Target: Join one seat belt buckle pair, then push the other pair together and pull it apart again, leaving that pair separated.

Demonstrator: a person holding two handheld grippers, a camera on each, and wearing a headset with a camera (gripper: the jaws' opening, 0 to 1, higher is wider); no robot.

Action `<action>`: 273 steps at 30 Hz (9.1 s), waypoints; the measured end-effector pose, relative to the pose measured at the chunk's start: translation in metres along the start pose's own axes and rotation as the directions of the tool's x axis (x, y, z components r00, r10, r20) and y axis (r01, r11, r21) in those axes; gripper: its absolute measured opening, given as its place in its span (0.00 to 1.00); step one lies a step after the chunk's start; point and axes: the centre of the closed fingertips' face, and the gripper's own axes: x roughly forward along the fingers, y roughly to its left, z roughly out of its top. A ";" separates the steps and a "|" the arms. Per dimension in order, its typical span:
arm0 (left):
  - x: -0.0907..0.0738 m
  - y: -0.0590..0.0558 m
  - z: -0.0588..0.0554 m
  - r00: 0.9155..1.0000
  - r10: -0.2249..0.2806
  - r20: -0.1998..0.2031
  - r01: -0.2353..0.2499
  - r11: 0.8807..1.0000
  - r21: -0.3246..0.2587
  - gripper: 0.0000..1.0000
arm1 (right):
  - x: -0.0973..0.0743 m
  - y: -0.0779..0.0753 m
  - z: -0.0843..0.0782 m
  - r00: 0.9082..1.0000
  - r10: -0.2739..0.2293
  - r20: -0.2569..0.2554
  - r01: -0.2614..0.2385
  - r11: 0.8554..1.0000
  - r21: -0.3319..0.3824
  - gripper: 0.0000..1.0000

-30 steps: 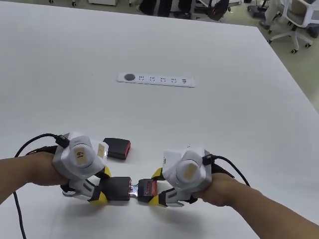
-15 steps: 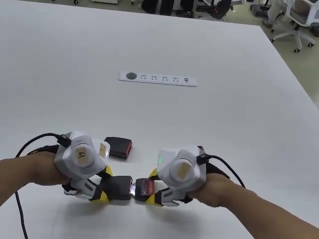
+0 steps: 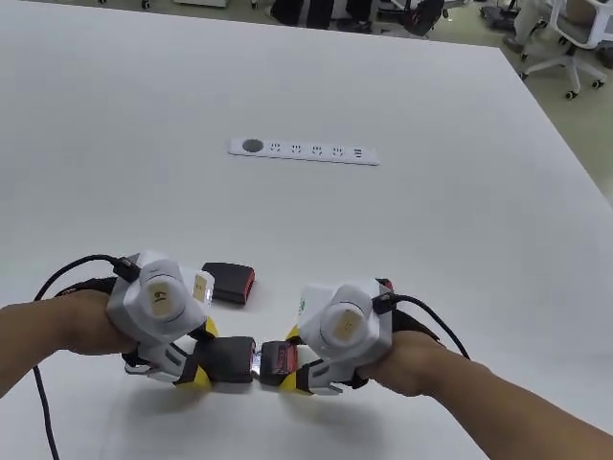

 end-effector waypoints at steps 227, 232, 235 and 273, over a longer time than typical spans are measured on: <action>-0.011 0.123 -0.012 0.995 0.047 -0.086 -0.054 0.995 -0.085 0.32 | -0.066 -0.120 -0.106 0.996 -0.073 -0.051 0.078 0.993 0.094 0.31; -0.011 0.123 -0.014 0.995 0.049 -0.088 -0.057 0.994 -0.091 0.32 | -0.067 -0.118 -0.104 0.995 -0.076 -0.057 0.082 0.992 0.096 0.30; -0.010 0.123 -0.013 0.995 0.051 -0.089 -0.059 0.994 -0.089 0.32 | -0.066 -0.119 -0.103 0.995 -0.081 -0.064 0.087 0.992 0.096 0.30; -0.009 0.123 -0.013 0.994 0.066 -0.086 -0.077 0.990 -0.121 0.32 | -0.044 -0.122 -0.071 0.995 -0.091 -0.042 0.094 0.992 0.089 0.30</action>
